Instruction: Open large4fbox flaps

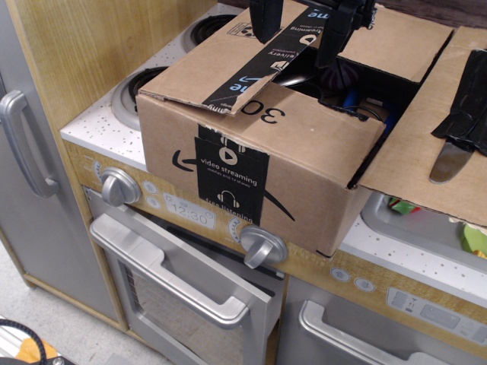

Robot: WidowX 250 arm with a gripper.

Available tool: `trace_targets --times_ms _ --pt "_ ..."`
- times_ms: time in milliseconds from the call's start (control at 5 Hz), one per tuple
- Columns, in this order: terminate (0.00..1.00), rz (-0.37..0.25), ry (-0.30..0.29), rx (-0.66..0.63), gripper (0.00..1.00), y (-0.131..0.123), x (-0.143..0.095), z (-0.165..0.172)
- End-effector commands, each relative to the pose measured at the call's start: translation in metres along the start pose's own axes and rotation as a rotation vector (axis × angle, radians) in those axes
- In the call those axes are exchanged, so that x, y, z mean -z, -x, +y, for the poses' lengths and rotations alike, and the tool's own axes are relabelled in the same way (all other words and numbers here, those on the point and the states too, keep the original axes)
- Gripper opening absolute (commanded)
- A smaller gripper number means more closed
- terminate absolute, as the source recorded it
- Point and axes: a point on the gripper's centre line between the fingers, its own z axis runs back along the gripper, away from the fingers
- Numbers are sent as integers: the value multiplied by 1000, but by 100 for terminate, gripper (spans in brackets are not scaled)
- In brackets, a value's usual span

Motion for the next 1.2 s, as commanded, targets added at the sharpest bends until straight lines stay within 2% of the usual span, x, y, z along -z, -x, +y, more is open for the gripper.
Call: trace_targets --times_ms 0,200,400,600,800,1000 --pt "0 0 0 0 100 0 0 0" --pt "0 11 -86 -6 100 3 11 9" --pt "0 -14 -137 -12 100 8 20 15" --pt "0 -29 -180 35 100 10 29 20" --pt "0 -64 -267 100 100 13 38 24" --pt "0 -122 -421 180 100 14 40 25"
